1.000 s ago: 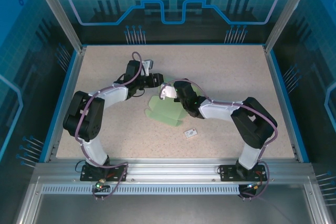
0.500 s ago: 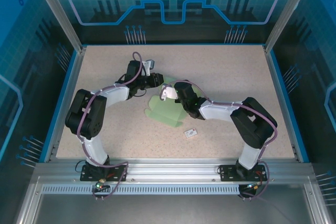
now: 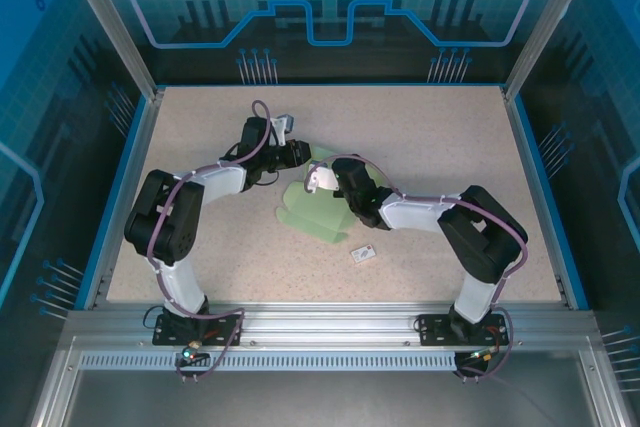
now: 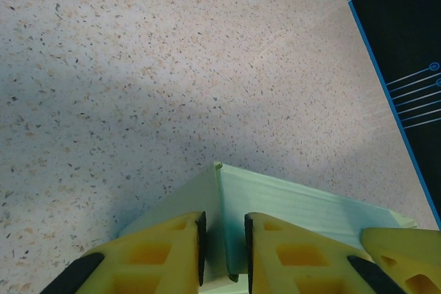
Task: Fold the paper box
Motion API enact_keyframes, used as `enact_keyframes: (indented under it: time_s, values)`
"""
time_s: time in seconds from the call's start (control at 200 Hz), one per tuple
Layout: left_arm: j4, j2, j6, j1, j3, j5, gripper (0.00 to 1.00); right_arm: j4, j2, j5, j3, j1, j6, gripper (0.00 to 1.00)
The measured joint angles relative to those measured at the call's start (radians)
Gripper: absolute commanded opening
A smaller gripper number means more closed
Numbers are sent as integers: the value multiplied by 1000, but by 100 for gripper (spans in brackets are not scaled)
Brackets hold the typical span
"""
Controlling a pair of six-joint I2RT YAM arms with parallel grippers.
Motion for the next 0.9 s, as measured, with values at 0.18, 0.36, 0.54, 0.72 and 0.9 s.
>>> enact_keyframes:
  time_s: [0.18, 0.36, 0.54, 0.72, 0.9]
  values:
    - [2, -4, 5, 0, -6, -11, 39, -1, 0, 2, 0, 0, -2, 0]
    - [-26, -37, 11, 12, -19, -29, 53, -24, -7, -8, 2, -2, 6, 0]
    - [-2, -126, 30, 34, -76, -34, 59, -99, -23, -36, 29, -10, 42, 0]
    - [113, -186, 55, 37, -197, -26, 59, -206, -34, -91, 74, -35, 98, 0]
    - [231, -142, 103, 34, -278, 0, 59, -284, -38, -141, 106, -61, 146, 0]
